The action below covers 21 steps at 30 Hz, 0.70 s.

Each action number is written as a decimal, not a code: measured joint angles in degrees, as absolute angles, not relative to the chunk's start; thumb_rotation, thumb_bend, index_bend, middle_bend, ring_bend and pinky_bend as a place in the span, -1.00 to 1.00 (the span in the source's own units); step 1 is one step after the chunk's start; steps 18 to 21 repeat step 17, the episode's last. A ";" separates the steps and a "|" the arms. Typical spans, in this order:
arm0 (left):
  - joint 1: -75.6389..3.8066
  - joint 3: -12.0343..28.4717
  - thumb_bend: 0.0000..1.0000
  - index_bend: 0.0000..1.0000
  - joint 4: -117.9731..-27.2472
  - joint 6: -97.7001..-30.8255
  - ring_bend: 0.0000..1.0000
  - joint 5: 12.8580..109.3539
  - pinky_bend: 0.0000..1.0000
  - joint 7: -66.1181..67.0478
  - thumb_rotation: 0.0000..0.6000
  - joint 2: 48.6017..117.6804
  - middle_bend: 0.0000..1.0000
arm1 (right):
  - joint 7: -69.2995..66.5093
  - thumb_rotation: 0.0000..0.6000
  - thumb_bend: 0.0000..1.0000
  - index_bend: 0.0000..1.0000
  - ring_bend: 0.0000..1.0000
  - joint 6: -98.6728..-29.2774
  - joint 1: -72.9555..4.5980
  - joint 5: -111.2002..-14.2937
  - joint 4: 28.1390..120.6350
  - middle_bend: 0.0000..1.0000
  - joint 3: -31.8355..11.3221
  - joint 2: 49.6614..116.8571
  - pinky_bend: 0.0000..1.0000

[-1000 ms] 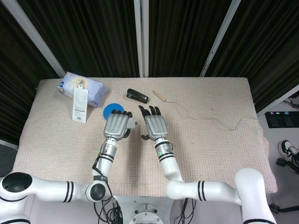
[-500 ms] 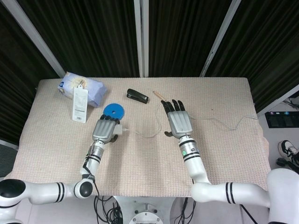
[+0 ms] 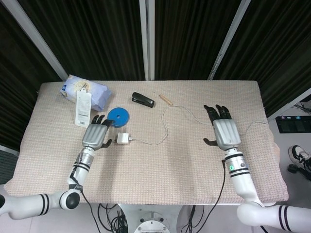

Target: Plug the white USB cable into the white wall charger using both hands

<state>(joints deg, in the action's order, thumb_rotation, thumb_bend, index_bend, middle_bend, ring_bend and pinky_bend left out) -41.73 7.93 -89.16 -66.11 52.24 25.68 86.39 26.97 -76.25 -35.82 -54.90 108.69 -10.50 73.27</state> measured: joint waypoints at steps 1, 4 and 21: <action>-40.65 7.57 -0.43 -0.61 -89.41 -67.31 -0.93 54.02 -0.91 24.30 1.00 85.13 -0.60 | 24.31 1.00 -0.78 -1.00 -1.00 -76.60 -34.35 -56.75 108.78 -0.72 -9.68 71.55 -0.91; -36.10 5.74 -0.45 -0.59 -89.54 -71.95 -0.93 60.29 -0.93 18.86 1.00 80.61 -0.59 | 16.54 1.00 -0.77 -0.98 -1.00 -77.82 -30.46 -62.37 108.19 -0.72 -7.45 68.24 -0.98; -15.49 -2.51 -0.45 -0.53 -86.52 -90.66 -0.93 75.92 -0.97 0.72 1.00 69.35 -0.55 | -9.44 1.00 -0.75 -0.98 -1.00 -88.78 -12.08 -82.16 96.12 -0.75 2.09 61.47 -1.00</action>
